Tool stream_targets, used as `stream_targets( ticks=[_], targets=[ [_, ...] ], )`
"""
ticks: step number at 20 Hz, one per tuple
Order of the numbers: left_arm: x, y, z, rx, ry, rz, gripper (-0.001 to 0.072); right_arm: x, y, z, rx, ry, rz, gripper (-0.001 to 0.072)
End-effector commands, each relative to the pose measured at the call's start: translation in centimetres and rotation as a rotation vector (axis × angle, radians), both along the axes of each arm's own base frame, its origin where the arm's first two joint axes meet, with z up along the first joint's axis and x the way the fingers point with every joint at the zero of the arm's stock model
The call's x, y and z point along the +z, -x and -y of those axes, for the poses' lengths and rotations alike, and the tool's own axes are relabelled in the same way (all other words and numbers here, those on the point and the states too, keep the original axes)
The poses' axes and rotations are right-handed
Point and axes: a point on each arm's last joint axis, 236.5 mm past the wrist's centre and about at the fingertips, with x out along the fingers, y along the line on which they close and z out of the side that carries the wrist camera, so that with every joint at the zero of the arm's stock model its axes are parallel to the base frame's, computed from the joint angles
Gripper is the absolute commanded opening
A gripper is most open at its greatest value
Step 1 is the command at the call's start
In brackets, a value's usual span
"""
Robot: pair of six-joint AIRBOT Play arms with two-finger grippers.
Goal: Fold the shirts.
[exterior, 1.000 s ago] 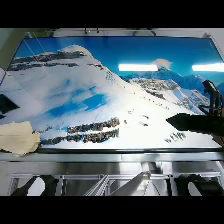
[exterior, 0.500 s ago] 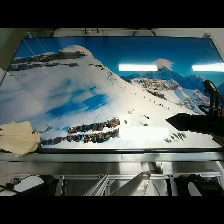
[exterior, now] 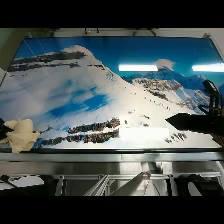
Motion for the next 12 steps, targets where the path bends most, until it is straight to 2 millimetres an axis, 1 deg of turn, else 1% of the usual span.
stream_targets(
  ticks=[1,2,3,4,5,6,7,8,9,10,12],
  targets=[
    [-1.7,-3.5,3.3,-0.107,0.011,0.006,0.0029,0.0,0.0,0.0,-0.001,-0.001,0.0,0.0013],
    [-0.6,-5.8,5.3,-0.151,0.047,0.057,0.0029,0.0,0.0,0.0,-0.001,0.0,0.0,0.0014],
    [1.5,-8.6,7.9,-0.224,0.096,0.14,0.0029,0.0,0.0,0.0,-0.001,-0.001,0.0,0.0014],
    [4.1,-11.2,11.1,-0.297,0.159,0.225,0.0029,0.0,0.0,0.0,-0.001,-0.001,0.0,0.0013],
    [7.7,-13.7,15.5,-0.39,0.244,0.324,0.0028,0.0,0.0,0.0,-0.001,0.0,0.0,0.0014],
    [11.2,-15.5,19.8,-0.468,0.323,0.406,0.0029,0.0,0.0,0.0,-0.001,-0.001,0.0,0.0013],
    [14.4,-16.5,24.6,-0.568,0.386,0.475,0.0029,0.0,0.0,0.0,-0.001,0.0,0.0,0.0013],
    [16.2,-17.0,28.7,-0.657,0.409,0.504,0.0029,0.0,0.0,0.0,-0.001,0.0,0.0,0.0014],
    [16.8,-17.0,32.4,-0.75,0.403,0.508,0.0029,0.0,0.0,0.0,-0.001,0.0,0.0,0.0014],
    [17.0,-16.9,36.5,-0.838,0.394,0.51,0.0028,0.0,0.0,0.0,-0.001,0.0,0.0,0.0014],
    [15.7,-16.1,43.7,-0.953,0.415,0.479,0.0029,0.0,0.0,0.0,-0.002,-0.001,0.001,0.0013]
  ],
)
